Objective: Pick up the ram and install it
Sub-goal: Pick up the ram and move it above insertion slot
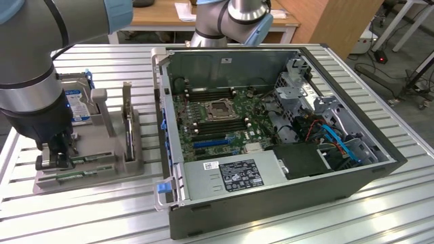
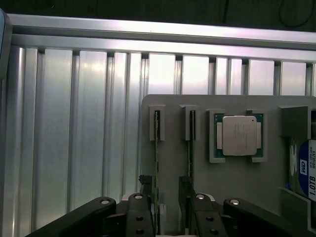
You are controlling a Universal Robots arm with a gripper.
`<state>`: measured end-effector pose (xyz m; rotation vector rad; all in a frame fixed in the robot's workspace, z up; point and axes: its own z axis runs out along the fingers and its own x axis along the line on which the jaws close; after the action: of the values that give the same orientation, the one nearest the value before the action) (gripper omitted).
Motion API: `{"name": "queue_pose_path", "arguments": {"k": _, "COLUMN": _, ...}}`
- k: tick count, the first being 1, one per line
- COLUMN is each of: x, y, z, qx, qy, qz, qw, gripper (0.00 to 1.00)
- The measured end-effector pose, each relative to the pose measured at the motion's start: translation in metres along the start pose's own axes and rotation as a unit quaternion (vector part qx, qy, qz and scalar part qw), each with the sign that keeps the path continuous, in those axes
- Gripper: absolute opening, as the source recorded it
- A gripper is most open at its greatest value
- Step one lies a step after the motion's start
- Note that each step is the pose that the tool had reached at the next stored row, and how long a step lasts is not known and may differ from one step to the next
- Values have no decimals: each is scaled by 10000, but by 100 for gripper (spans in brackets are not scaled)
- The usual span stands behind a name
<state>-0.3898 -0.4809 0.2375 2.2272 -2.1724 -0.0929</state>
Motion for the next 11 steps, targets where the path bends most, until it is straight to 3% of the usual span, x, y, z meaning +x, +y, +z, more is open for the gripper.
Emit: {"name": "queue_pose_path", "arguments": {"k": 11, "x": 34, "y": 3, "z": 0, "qx": 1, "qy": 0, "qz": 0, "qw": 10000, "gripper": 35}}
